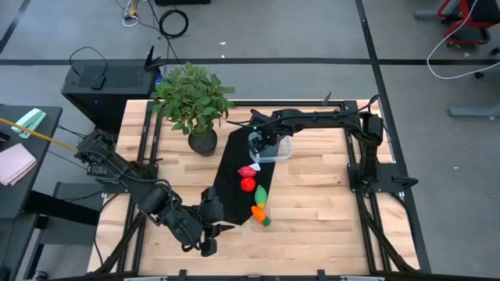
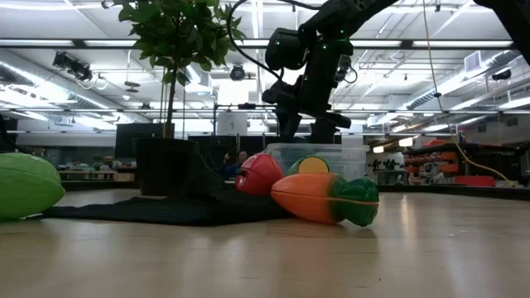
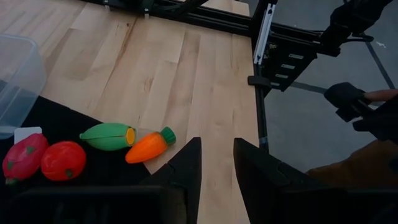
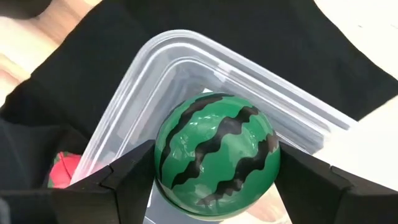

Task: Pick and placing Produce into tupperware
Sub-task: Put the watermelon into the transparent bin, then put the cabbage into the transparent bin

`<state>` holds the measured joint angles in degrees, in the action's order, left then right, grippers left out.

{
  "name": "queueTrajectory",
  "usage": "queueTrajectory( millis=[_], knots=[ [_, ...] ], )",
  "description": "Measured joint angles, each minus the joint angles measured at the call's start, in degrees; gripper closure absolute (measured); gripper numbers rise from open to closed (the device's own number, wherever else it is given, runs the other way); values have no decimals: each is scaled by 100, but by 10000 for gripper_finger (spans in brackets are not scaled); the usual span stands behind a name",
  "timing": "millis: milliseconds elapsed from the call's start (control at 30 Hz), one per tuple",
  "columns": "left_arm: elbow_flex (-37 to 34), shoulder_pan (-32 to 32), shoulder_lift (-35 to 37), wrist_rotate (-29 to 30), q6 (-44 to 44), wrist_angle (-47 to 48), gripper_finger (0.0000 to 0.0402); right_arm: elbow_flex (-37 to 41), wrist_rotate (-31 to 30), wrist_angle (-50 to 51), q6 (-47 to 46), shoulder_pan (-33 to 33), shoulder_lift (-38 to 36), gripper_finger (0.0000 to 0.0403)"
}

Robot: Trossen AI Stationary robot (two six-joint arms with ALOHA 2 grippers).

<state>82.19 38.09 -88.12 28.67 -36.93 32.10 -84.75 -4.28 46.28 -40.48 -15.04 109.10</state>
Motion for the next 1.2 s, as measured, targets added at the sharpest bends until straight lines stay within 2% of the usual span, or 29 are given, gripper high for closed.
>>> queueTrajectory(
  millis=[400,733,967,1200],
  knots=[
    [0,0,0,0,7,9,301,0,138,-24,319,32,0,70],
    [0,0,0,0,4,11,301,-1,152,50,491,53,-63,76],
    [0,2,0,0,7,51,301,-2,139,413,824,180,-479,80],
    [0,2,0,0,7,86,303,-2,98,912,1153,805,-1392,80]
  ],
)
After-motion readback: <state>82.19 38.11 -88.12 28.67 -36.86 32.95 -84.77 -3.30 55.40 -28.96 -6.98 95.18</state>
